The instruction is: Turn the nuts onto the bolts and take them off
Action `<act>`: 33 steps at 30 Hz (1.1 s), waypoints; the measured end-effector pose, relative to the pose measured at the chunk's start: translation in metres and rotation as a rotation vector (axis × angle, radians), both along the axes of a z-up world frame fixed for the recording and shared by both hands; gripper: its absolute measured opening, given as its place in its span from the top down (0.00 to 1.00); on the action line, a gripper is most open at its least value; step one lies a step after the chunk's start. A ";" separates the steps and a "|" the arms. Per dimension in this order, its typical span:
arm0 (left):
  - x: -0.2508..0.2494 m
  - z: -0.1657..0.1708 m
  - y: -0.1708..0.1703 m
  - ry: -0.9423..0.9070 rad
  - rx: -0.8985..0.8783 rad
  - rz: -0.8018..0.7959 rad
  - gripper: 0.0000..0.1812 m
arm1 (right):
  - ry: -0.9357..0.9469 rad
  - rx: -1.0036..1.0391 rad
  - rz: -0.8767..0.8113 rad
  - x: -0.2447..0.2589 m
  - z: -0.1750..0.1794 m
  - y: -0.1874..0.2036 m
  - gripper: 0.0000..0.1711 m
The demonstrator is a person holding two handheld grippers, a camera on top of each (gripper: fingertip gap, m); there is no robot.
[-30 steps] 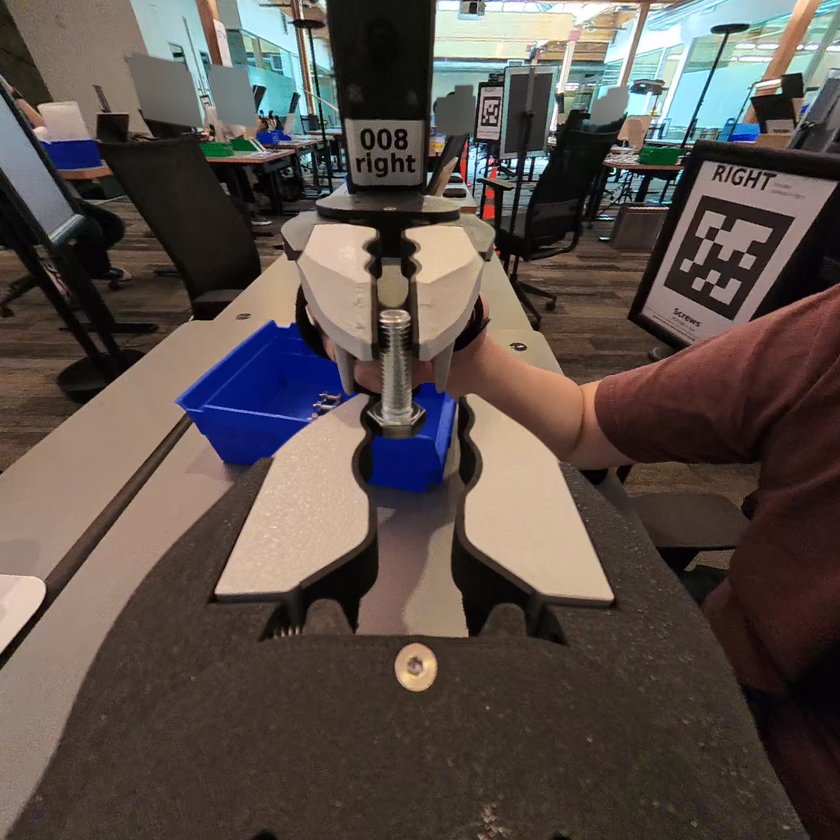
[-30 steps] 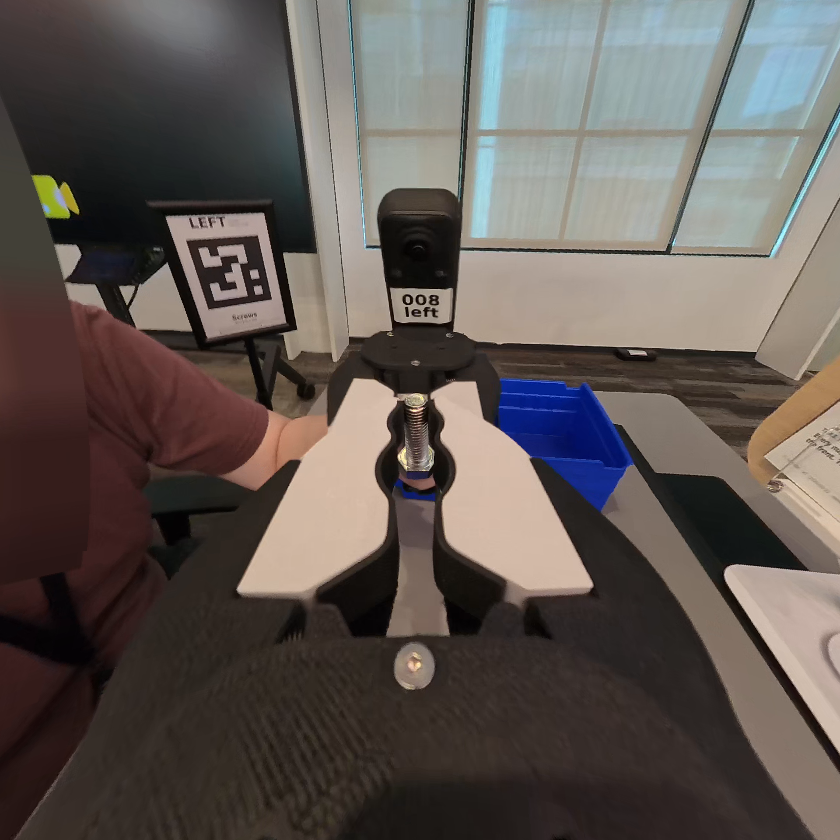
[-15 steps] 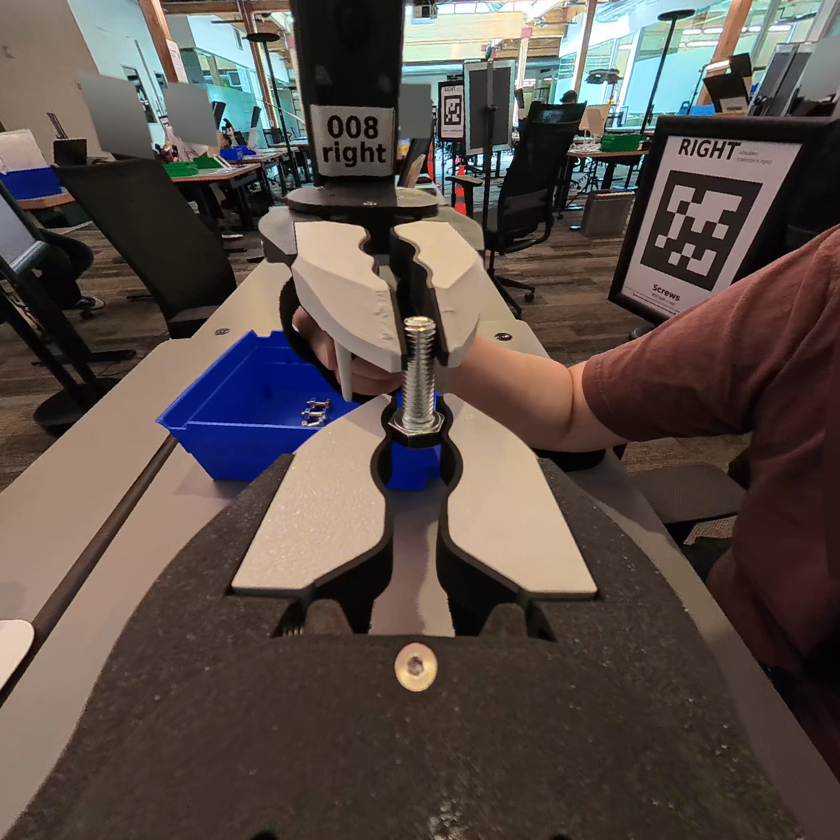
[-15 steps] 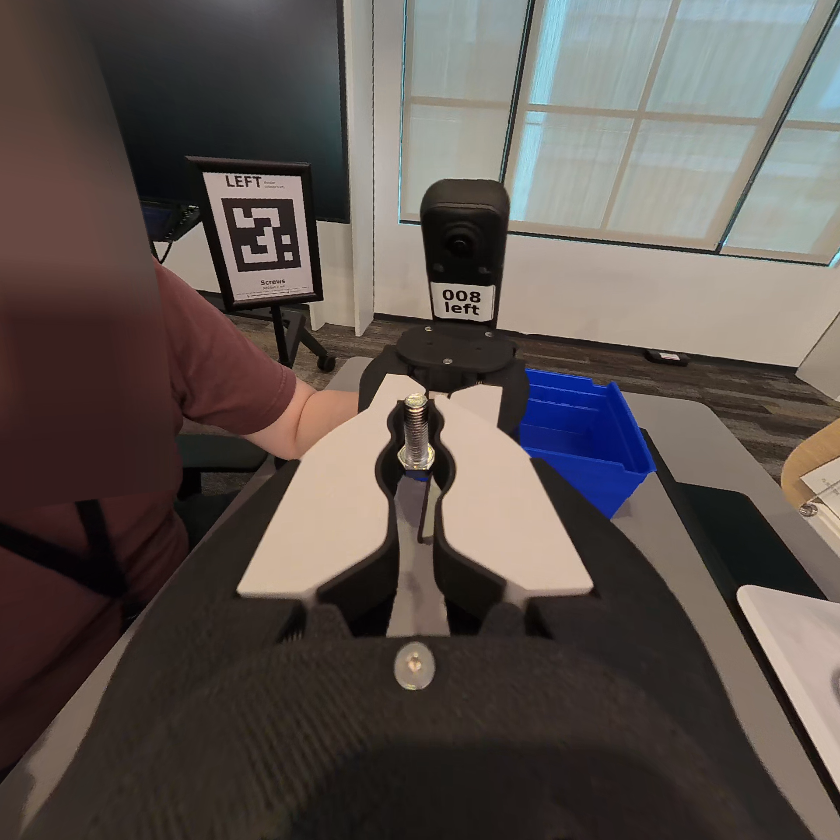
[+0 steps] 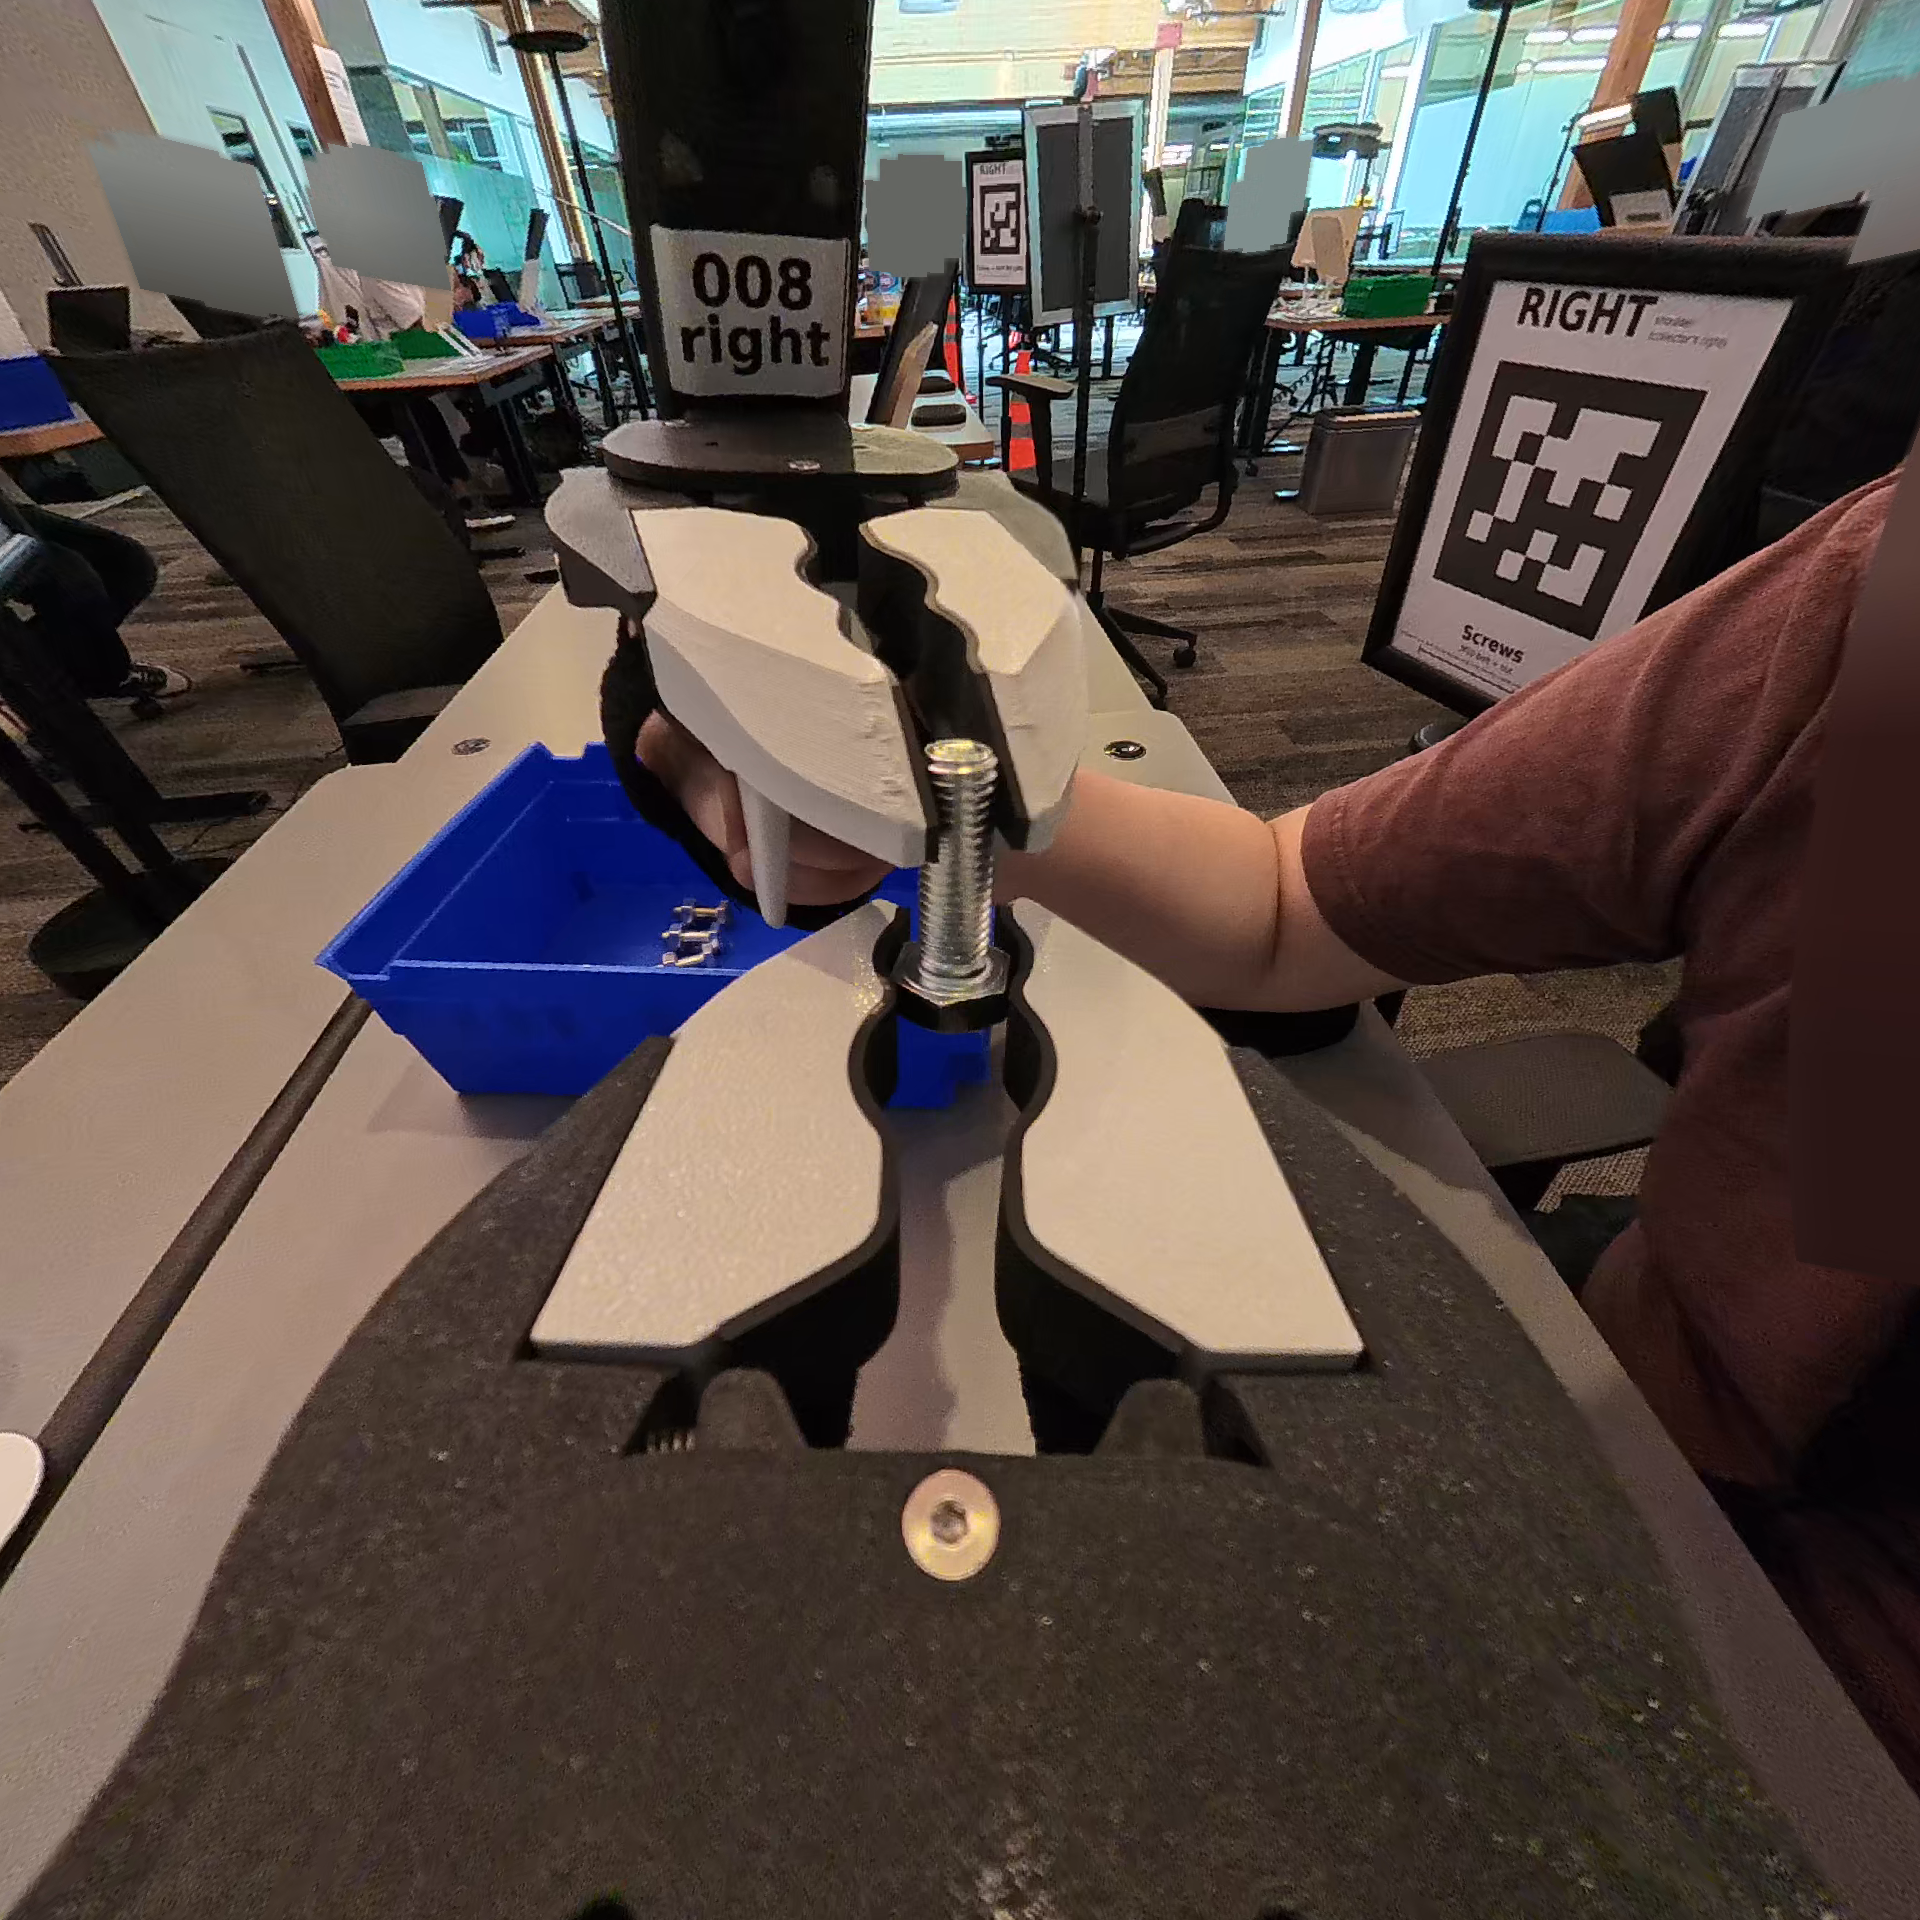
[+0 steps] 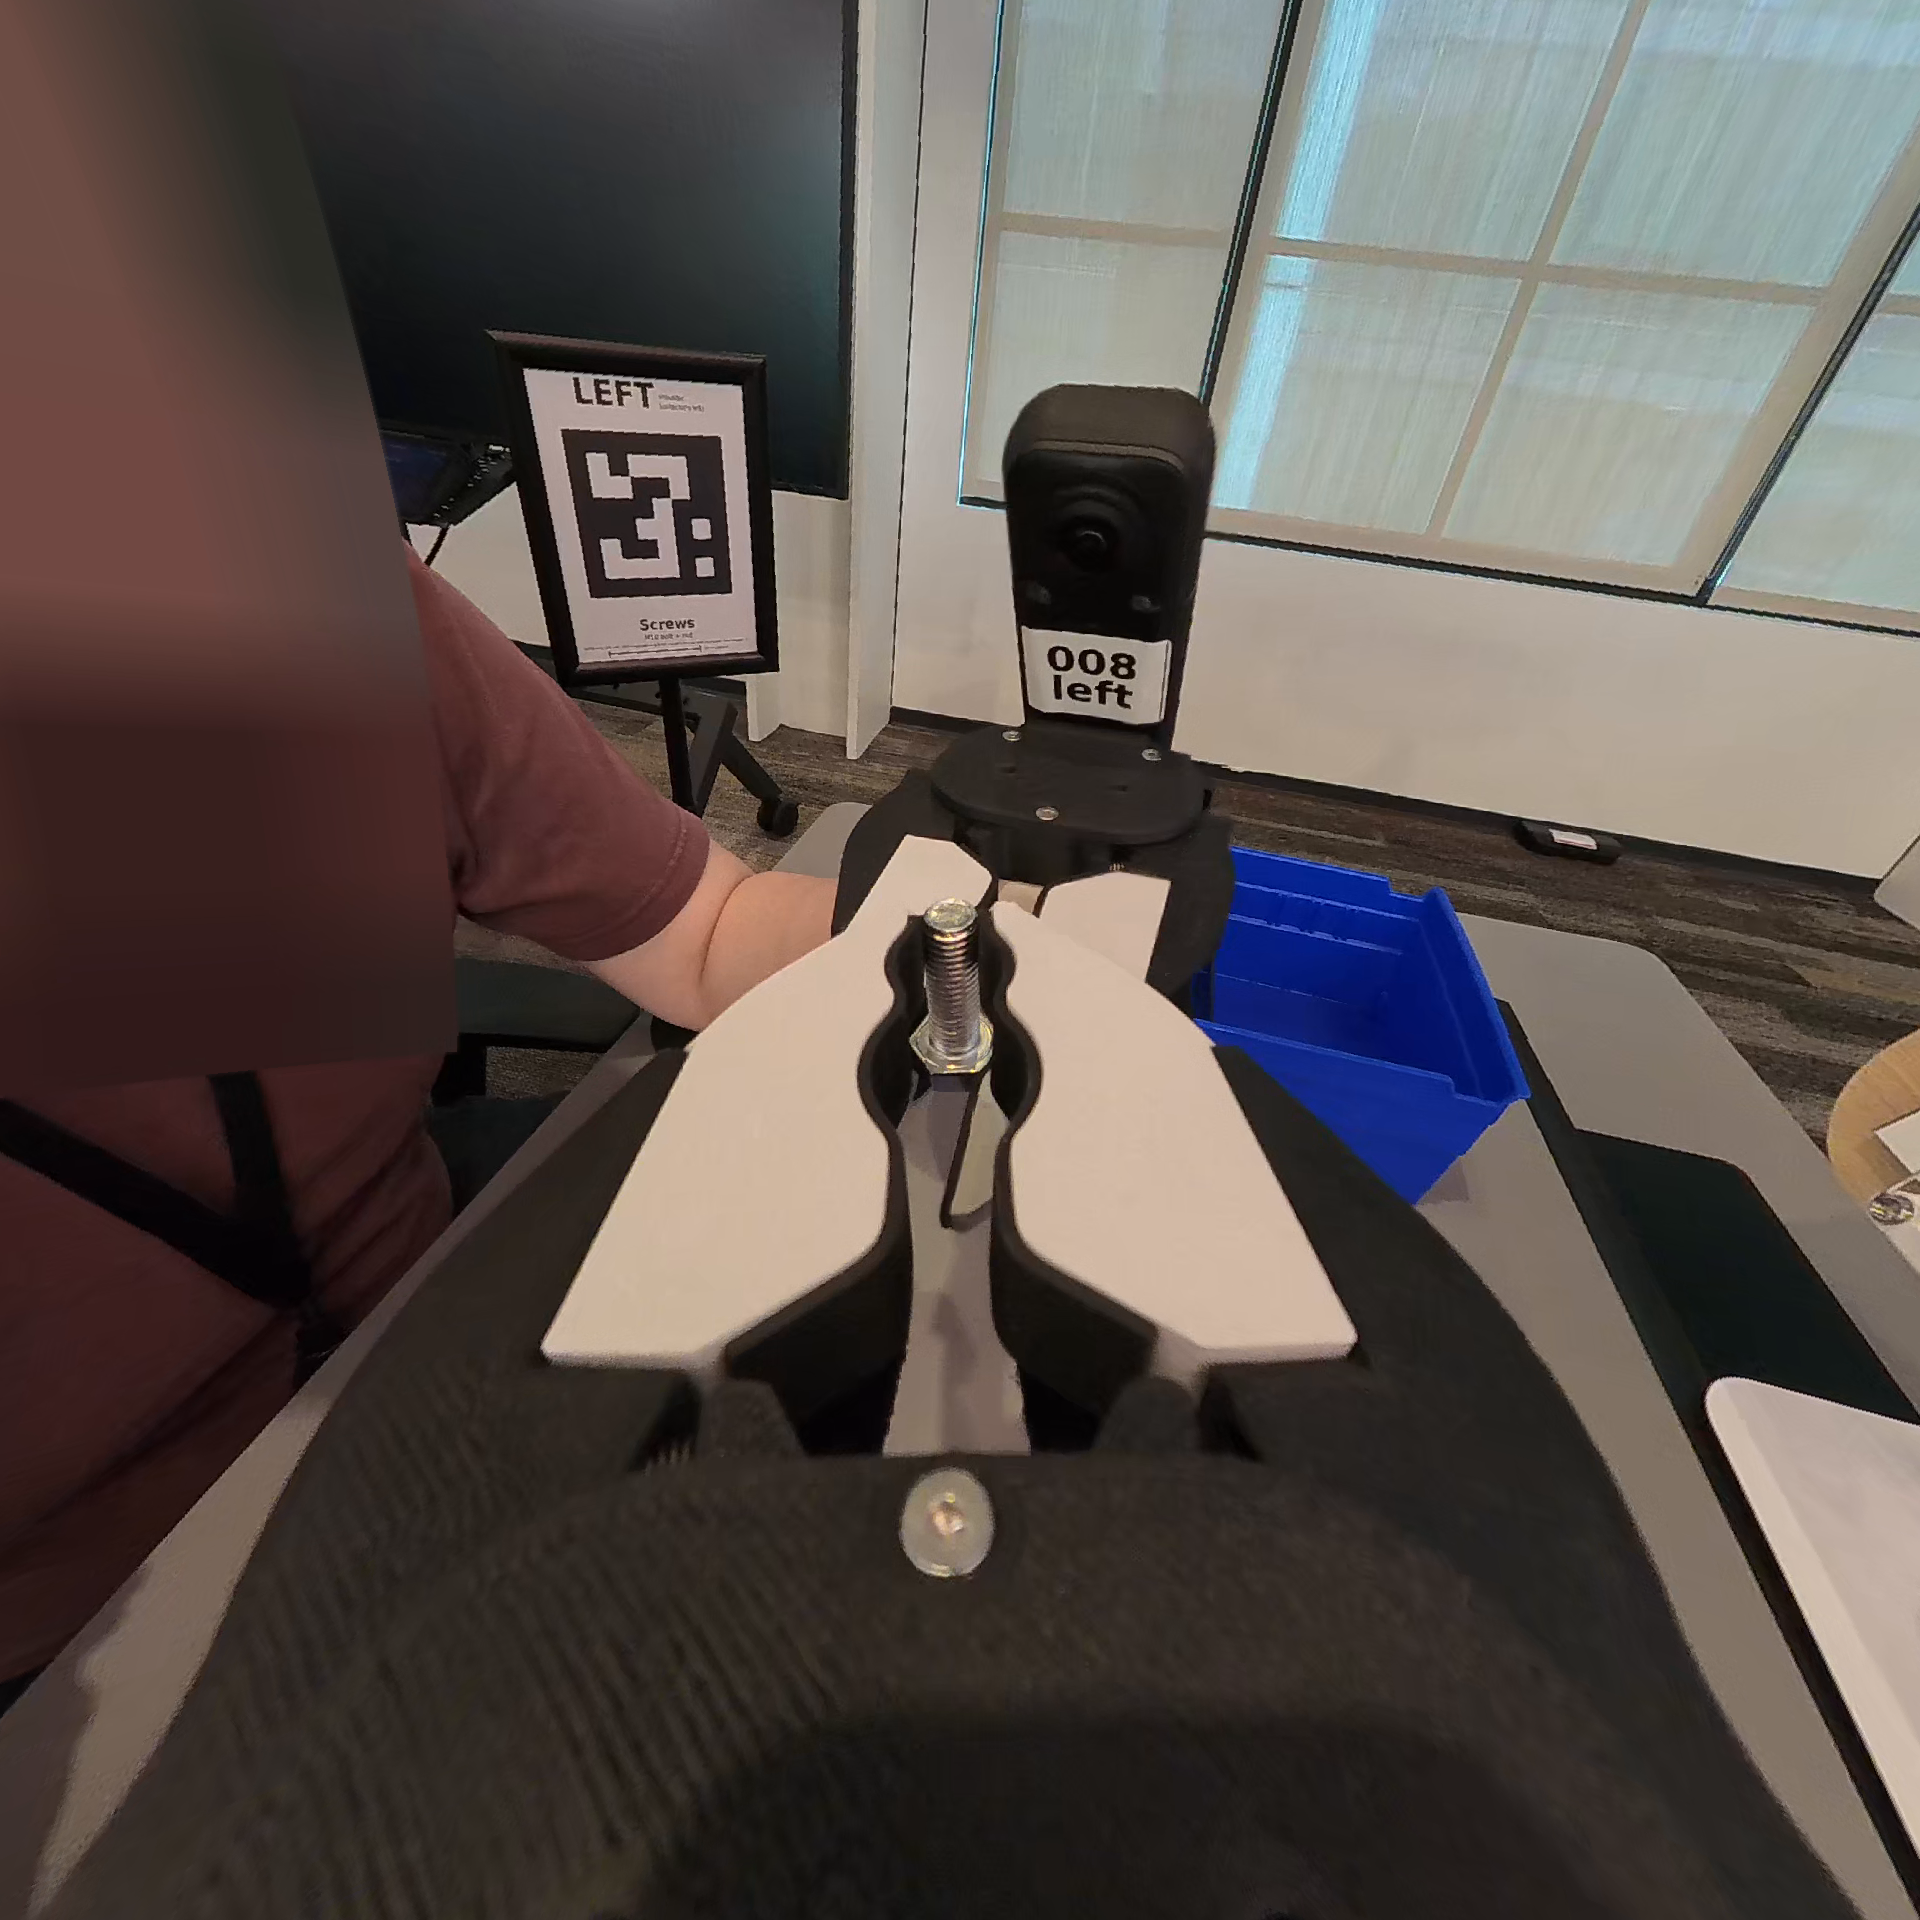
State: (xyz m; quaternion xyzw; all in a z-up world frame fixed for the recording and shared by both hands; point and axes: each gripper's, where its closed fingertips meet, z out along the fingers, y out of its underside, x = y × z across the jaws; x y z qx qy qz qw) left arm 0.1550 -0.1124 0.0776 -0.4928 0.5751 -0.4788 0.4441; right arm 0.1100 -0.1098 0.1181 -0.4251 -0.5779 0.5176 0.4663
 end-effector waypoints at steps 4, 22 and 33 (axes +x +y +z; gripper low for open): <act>0.000 -0.001 -0.001 0.008 0.029 0.006 0.92 | 0.007 -0.003 0.018 -0.001 0.000 -0.002 0.94; -0.151 0.047 0.106 -0.028 0.071 0.638 0.92 | -0.778 0.059 -0.314 -0.008 -0.151 0.062 0.88; -0.206 0.076 0.093 -0.147 0.061 0.664 0.92 | -1.233 0.187 -0.262 -0.014 -0.260 0.065 0.85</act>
